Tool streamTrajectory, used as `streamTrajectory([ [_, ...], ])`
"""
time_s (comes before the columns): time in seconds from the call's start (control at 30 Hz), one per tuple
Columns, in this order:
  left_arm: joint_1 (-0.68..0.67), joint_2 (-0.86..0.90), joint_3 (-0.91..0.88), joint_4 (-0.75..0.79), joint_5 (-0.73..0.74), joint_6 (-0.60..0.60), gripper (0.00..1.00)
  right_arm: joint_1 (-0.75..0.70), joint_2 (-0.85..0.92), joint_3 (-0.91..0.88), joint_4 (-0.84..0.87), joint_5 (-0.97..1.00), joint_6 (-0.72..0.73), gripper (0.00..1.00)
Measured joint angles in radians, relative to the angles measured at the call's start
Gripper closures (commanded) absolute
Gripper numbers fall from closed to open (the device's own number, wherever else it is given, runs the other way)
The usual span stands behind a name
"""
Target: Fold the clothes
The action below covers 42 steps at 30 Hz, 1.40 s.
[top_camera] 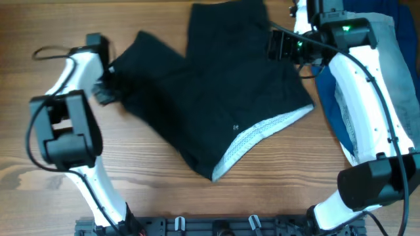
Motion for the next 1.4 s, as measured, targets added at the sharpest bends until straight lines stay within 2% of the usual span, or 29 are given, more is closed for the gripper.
streamTrajectory([
  [0.17,0.269,0.011,-0.025,-0.209,-0.033,-0.048,0.96,0.066,0.082,0.0,-0.007,-0.007,0.017,0.07],
  [0.23,0.321,0.016,-0.034,-0.25,-0.047,-0.043,0.96,0.092,0.144,0.0,-0.009,-0.007,0.04,0.08],
  [0.27,0.341,0.017,-0.045,-0.263,-0.051,-0.037,0.91,0.105,0.197,0.0,-0.015,-0.007,0.063,0.08],
  [0.33,0.356,0.013,-0.06,-0.265,-0.059,-0.024,0.29,0.109,0.252,-0.003,-0.037,-0.007,0.092,0.06],
  [0.4,0.357,0.003,-0.071,-0.273,-0.09,0.037,0.07,0.104,0.293,-0.004,-0.045,-0.006,0.1,0.04],
  [0.43,0.359,-0.005,-0.073,-0.277,-0.101,0.071,0.0,0.096,0.301,-0.005,-0.044,-0.004,0.101,0.03],
  [0.53,0.34,-0.018,-0.071,-0.252,-0.093,0.129,0.0,0.026,0.301,-0.005,-0.045,0.009,0.092,0.03],
  [0.6,0.305,-0.01,-0.031,-0.215,-0.067,0.141,0.0,-0.061,0.302,-0.035,-0.046,-0.014,0.022,0.07],
  [0.7,0.268,0.0,0.073,-0.195,0.035,0.166,0.0,-0.083,0.303,-0.141,-0.033,-0.049,-0.032,0.16],
  [0.83,0.229,-0.066,0.209,-0.159,0.144,0.225,0.0,-0.069,0.304,-0.257,0.036,-0.131,-0.07,0.38],
  [1.03,0.213,-0.378,0.257,-0.058,0.185,0.259,0.0,-0.068,0.304,-0.293,0.188,-0.195,-0.078,0.64],
  [1.1,0.213,-0.434,0.259,-0.057,0.186,0.262,0.0,-0.062,0.304,-0.316,0.252,-0.193,-0.058,0.8],
  [1.13,0.213,-0.444,0.259,-0.057,0.186,0.262,0.0,-0.059,0.304,-0.332,0.283,-0.191,-0.048,0.94],
  [1.23,0.213,-0.446,0.259,-0.067,0.186,0.262,0.0,-0.052,0.304,-0.382,0.34,-0.158,-0.002,0.96],
  [1.4,0.21,-0.446,0.259,-0.079,0.186,0.262,0.0,-0.05,0.304,-0.392,0.604,-0.005,0.047,0.96],
])
